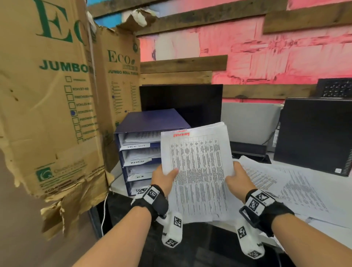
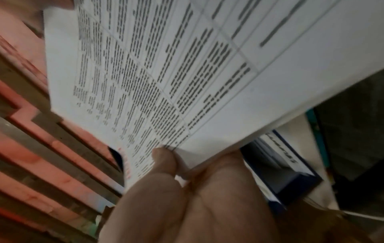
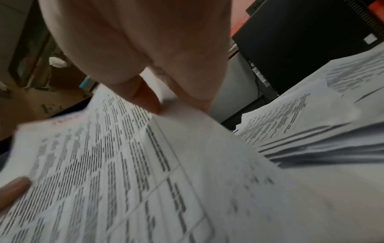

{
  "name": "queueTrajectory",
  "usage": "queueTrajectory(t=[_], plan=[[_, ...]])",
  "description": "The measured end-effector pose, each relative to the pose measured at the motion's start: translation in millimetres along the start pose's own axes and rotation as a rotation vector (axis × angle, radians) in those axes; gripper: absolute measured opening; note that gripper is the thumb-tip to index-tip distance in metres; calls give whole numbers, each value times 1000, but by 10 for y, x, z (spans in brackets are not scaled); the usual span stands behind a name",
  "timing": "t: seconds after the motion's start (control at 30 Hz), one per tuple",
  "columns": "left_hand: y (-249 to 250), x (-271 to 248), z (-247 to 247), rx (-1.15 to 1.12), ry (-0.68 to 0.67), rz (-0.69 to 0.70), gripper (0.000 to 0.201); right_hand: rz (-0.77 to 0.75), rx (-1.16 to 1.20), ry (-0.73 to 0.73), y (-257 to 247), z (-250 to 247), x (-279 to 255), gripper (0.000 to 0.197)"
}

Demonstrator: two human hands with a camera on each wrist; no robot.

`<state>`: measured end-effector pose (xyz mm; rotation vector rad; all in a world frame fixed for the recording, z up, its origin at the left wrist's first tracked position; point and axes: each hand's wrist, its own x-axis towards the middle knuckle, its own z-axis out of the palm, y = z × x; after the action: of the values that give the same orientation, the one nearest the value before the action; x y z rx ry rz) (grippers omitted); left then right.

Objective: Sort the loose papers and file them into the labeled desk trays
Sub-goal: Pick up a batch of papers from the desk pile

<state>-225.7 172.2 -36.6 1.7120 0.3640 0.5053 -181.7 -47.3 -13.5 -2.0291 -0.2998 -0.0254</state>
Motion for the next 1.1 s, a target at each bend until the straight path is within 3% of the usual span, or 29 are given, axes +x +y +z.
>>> queueTrajectory(t=[0.17, 0.27, 0.4, 0.5, 0.7, 0.97, 1.1], plan=[[-387, -80, -543, 211, -15, -197, 36, -38, -108, -352, -18, 411, -132, 30], [-586, -169, -798, 423, -51, -294, 32, 70, -199, -508, 148, 696, -141, 38], [-740, -260, -962, 571, -40, -427, 12, 179, -421, -603, 431, 985, -101, 68], [-820, -255, -973, 611, -53, -453, 19, 235, -544, -569, 534, 1049, -88, 58], [-773, -109, -949, 383, 16, -399, 30, 268, -366, -512, 392, 1007, 75, 39], [-756, 95, -960, 174, 147, -407, 50, 246, -263, -434, 451, 1232, 367, 31], [-985, 236, -1007, 195, -3, -514, 93, 213, -120, -330, 430, 1337, 548, 27]])
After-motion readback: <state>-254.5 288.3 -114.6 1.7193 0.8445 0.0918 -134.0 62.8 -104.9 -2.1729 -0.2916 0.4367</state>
